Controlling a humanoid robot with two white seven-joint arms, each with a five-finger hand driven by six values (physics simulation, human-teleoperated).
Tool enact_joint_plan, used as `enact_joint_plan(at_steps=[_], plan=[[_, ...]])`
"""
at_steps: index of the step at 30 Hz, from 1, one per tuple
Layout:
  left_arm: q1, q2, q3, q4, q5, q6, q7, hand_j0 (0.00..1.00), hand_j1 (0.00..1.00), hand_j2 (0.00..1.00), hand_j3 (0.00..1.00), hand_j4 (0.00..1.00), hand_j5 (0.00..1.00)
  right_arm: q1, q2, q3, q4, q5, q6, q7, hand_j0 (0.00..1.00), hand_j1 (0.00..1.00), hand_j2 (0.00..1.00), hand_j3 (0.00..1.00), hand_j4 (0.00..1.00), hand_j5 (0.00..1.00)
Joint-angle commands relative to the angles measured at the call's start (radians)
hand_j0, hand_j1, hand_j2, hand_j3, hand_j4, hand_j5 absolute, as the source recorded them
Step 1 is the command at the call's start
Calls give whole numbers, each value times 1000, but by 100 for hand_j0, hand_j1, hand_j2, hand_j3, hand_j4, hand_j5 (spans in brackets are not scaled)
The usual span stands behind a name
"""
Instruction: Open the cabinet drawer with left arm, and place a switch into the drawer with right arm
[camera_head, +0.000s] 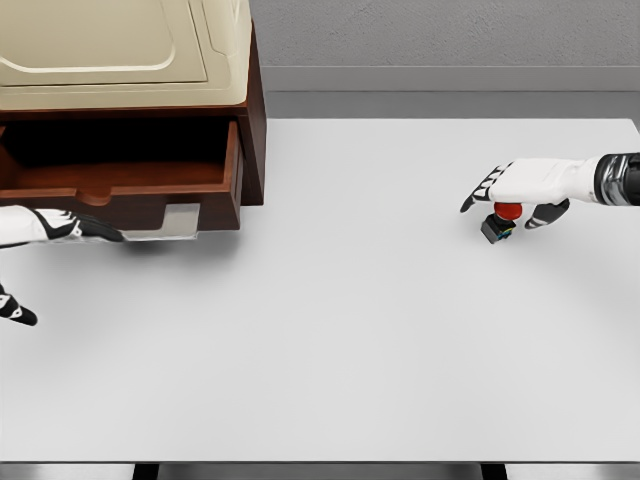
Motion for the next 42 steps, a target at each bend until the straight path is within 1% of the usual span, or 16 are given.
enact_joint_plan(at_steps=[1,4,6,7,9,14,17,20,22,24,27,30,34,37,40,42], plan=[[0,15,2,0,36,-14,0,100,100,100,100,100,100,0,-1,-1,0,-4,2,0,86,86,86,86,86,86],[-1,46,2,0,97,-32,0,100,100,100,100,100,100,-2,-1,-1,0,-4,2,0,86,86,86,86,86,86],[-1,91,5,0,171,-59,0,100,100,100,100,100,100,0,-1,-1,0,-3,2,0,86,86,86,86,86,86],[-3,106,5,-1,191,-59,0,100,100,100,100,100,100,-2,-1,-1,0,-3,2,0,85,85,85,85,85,85],[-8,121,18,-1,245,-59,0,100,100,100,100,100,100,0,-2,-1,0,-4,2,0,78,78,78,78,78,78],[-35,155,95,0,295,-59,0,100,100,100,100,100,100,5,-2,3,5,-4,2,0,75,75,75,75,75,75],[-38,154,115,2,327,-59,0,100,100,100,100,100,100,5,-2,5,6,-4,2,0,75,75,75,75,75,75],[-38,152,127,5,327,-59,0,100,100,100,100,100,100,5,-2,5,5,-4,2,0,68,68,68,68,68,68],[-38,150,135,0,332,-59,0,100,100,100,100,100,100,5,-2,6,5,-4,2,0,65,65,65,65,65,65],[-37,146,133,2,330,-59,0,100,100,100,100,100,100,6,-2,6,5,-6,2,0,58,58,58,58,58,58],[-37,144,136,2,327,-59,0,100,100,100,100,100,100,6,-2,6,6,-6,2,0,58,58,58,58,58,58],[-37,143,150,3,323,-59,0,100,100,100,100,100,100,6,-2,6,6,-7,2,0,49,49,49,49,49,49],[-37,147,156,3,321,-59,0,100,100,100,100,100,100,5,-2,6,5,-7,2,0,47,47,47,47,47,47],[-37,147,156,3,321,-59,0,100,100,100,100,100,100,5,-1,5,5,-15,2,0,41,41,41,41,41,41],[-37,157,158,9,321,-59,0,100,100,100,100,100,100,5,4,-6,6,-21,2,0,41,41,41,41,41,41],[-37,158,160,9,329,-59,0,100,100,100,100,100,100,3,33,-29,6,-21,2,0,41,41,41,41,41,41]])
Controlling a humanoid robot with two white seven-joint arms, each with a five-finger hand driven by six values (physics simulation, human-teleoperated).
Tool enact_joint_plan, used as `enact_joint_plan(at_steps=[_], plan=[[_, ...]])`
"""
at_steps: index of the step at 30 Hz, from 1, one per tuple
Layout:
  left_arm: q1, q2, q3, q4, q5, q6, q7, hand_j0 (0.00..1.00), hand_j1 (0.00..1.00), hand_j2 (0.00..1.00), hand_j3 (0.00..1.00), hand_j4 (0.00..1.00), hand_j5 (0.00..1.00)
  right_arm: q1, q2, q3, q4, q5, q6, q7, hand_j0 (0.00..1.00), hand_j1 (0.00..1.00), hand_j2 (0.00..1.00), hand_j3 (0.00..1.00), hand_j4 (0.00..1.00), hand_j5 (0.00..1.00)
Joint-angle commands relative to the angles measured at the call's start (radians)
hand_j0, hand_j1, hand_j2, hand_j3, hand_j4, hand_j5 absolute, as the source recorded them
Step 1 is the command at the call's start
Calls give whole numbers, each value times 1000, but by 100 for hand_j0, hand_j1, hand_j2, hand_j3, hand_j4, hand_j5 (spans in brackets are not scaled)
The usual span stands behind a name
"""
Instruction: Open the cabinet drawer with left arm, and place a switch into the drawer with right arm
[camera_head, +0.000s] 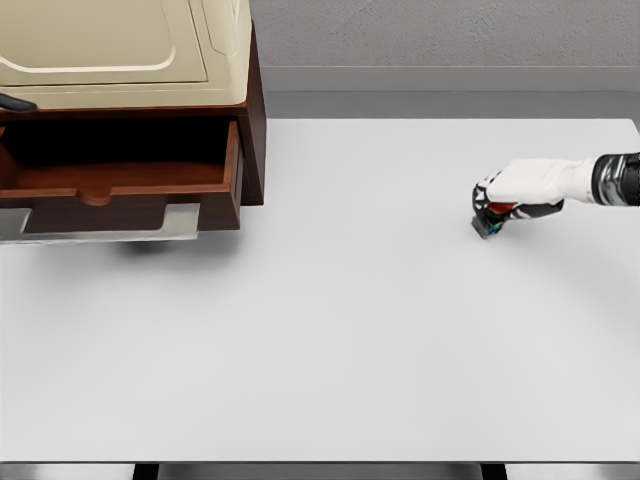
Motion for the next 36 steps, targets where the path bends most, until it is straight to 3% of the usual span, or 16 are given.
enact_joint_plan(at_steps=[1,4,17,25,28,36], plan=[[0,3,2,2,12,3,0,100,100,100,100,100,100,0,23,-35,0,-8,3,-1,41,41,41,41,41,41],[0,-1,8,2,12,3,0,100,100,100,100,100,100,-5,39,-87,-1,-25,3,-1,41,41,41,41,41,41],[3,-5,10,6,17,3,0,100,100,100,100,100,100,-117,228,-76,-3,-52,3,-1,41,41,41,41,41,41],[3,-11,10,12,25,3,0,100,100,100,100,100,100,-170,326,-30,-5,-57,3,-1,42,42,42,42,42,42],[5,-14,10,12,25,3,0,100,100,100,100,100,100,-222,332,29,-5,-123,3,-1,42,42,42,42,42,42],[8,-16,10,8,26,3,0,100,100,100,100,100,100,-296,451,103,-9,-132,3,-1,42,42,42,42,42,42]])
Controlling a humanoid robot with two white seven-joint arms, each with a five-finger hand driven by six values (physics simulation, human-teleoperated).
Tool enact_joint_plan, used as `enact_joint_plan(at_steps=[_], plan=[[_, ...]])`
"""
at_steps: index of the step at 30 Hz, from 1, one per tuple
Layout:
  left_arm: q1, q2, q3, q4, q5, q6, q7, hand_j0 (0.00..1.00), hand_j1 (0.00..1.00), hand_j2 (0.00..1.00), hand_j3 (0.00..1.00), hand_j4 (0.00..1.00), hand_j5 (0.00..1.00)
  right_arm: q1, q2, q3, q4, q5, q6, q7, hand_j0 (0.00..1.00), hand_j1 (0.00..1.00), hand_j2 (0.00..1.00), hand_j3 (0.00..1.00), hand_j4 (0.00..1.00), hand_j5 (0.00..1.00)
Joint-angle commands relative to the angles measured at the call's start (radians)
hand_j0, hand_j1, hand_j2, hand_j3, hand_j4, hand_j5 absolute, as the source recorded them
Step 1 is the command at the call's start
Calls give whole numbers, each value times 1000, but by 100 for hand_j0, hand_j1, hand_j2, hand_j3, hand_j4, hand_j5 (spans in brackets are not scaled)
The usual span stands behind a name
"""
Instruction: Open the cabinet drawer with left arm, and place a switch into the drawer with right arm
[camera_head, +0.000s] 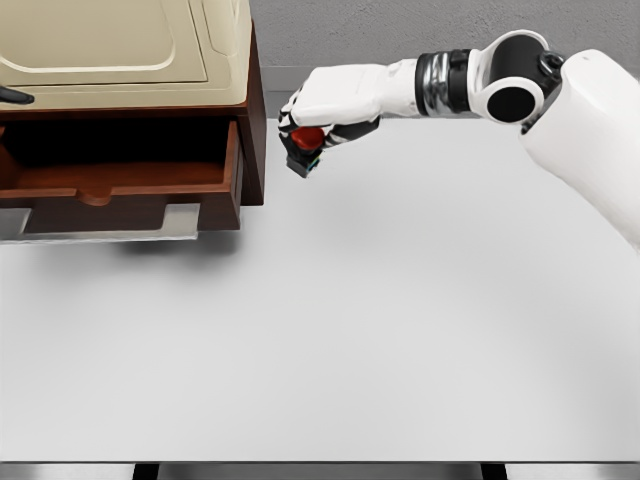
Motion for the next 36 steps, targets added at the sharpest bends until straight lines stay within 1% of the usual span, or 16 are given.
enact_joint_plan(at_steps=[1,5,7,12,16,18,21,23,24,26,28,29,30,31,32,36], plan=[[0,-5,0,-2,8,3,0,100,100,100,100,100,100,-3,39,14,-1,-11,4,-1,42,42,42,42,42,42],[3,-10,0,-3,8,3,0,100,100,100,100,100,100,-37,69,25,-1,-14,4,-1,42,42,42,42,42,42],[2,-8,-1,-3,8,3,0,100,100,100,100,100,100,-72,69,27,-1,-46,4,-1,42,42,42,42,42,42],[2,-8,-1,-3,8,3,0,100,100,100,100,100,100,-123,101,41,-1,-49,4,-1,42,42,42,42,42,42],[3,-8,-1,-2,6,3,0,100,100,100,100,100,100,-158,153,59,10,-49,4,-1,42,42,42,42,42,42],[3,-8,-1,-2,6,3,0,100,100,100,100,100,100,-172,213,68,53,-49,4,-1,42,42,42,42,42,42],[5,-8,-1,0,5,3,0,100,100,100,100,100,100,-183,289,110,150,-45,4,-1,42,42,42,42,42,42],[6,-8,-3,0,3,3,0,100,100,100,100,100,100,-186,332,111,202,-40,4,-1,42,42,42,42,42,42],[6,-8,-3,0,3,3,0,100,100,100,100,100,100,-202,355,111,237,-37,4,-1,42,42,42,42,42,42],[6,-10,-3,0,2,3,0,100,100,100,100,100,100,-213,385,114,280,-35,4,-1,42,42,42,42,42,42],[6,-16,-3,-2,2,3,0,100,100,100,100,100,100,-232,389,123,323,-35,4,-1,42,42,42,42,42,42],[6,-25,-3,-2,-2,3,0,100,100,100,100,100,100,-235,389,130,335,-32,4,-1,45,45,45,45,45,45],[6,-25,-3,0,-3,3,0,100,100,100,100,100,100,-236,389,128,358,-26,4,-1,55,55,55,55,55,55],[6,-23,-3,-2,-2,3,0,100,100,100,100,100,100,-239,389,125,363,17,4,-1,99,99,99,99,99,99],[6,-22,-3,-3,-2,3,0,100,100,100,100,100,100,-239,389,117,363,57,4,-1,100,100,100,100,100,100],[6,-23,-3,-5,0,3,0,100,100,100,100,100,100,-238,389,116,358,63,4,-1,100,100,100,100,100,100]])
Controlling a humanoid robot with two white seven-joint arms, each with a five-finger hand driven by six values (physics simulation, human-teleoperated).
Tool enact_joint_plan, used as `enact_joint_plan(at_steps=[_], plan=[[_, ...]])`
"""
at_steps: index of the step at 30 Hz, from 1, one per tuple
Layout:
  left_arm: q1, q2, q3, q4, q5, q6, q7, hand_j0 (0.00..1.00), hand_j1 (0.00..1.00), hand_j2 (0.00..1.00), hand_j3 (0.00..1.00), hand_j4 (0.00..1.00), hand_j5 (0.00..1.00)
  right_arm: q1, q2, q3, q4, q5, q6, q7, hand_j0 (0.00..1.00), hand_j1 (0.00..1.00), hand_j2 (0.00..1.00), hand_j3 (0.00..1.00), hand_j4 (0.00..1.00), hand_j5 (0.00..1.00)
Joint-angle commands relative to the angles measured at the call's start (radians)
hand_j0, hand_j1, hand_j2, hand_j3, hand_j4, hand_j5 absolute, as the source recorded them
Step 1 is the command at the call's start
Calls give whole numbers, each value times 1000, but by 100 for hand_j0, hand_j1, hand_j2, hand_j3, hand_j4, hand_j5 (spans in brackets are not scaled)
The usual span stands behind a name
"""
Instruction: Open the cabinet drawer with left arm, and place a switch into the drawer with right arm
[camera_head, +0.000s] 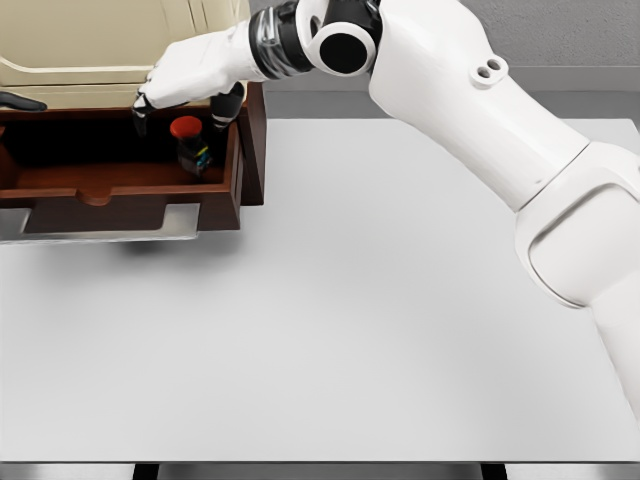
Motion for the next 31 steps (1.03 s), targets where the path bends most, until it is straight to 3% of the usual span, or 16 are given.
enact_joint_plan(at_steps=[1,3,5,6,8,9,10,13,15,18,22,24,31], plan=[[0,0,1,-1,9,3,0,100,100,100,100,100,100,0,1,1,2,11,3,-1,100,100,100,100,100,100],[0,-3,-1,-5,9,3,0,100,100,100,100,100,100,0,1,4,-64,13,3,-1,100,100,100,100,100,100],[0,-15,1,-7,8,3,0,100,100,100,100,100,100,8,1,4,-237,5,3,-1,100,100,100,100,100,100],[0,-44,2,-8,8,3,0,100,100,100,100,100,100,29,-42,1,-346,0,3,-1,100,100,100,100,100,100],[0,-132,7,-13,4,3,0,100,100,100,100,100,100,75,-212,-45,-503,-24,3,-1,100,100,100,100,100,100],[-3,-179,19,-13,4,3,0,100,100,100,100,100,100,109,-313,-124,-566,-26,3,-1,100,100,100,100,100,100],[-3,-209,33,-13,4,3,0,100,100,100,100,100,100,149,-405,-222,-584,-26,3,-1,100,100,100,100,100,100],[-3,-210,45,-13,4,3,0,100,100,100,100,100,100,331,-666,-357,-573,-40,3,-1,100,100,100,100,100,100],[-3,-221,47,-14,8,3,0,100,100,100,100,100,100,452,-736,-371,-560,-38,3,-1,100,100,100,100,100,100],[-1,-383,47,-13,4,3,0,100,100,100,100,100,100,537,-825,-374,-558,-38,3,-1,100,100,100,100,100,100],[2,-437,45,-13,-6,3,0,100,100,100,100,100,100,655,-838,-473,-523,-33,3,-1,100,100,100,100,100,100],[25,-491,45,-13,-80,3,0,100,100,100,100,100,100,658,-836,-476,-449,-35,3,-1,100,100,100,100,100,100],[51,-515,47,-13,-108,3,0,100,100,100,100,100,100,675,-827,-474,-443,-36,3,-1,100,100,100,100,100,100]])
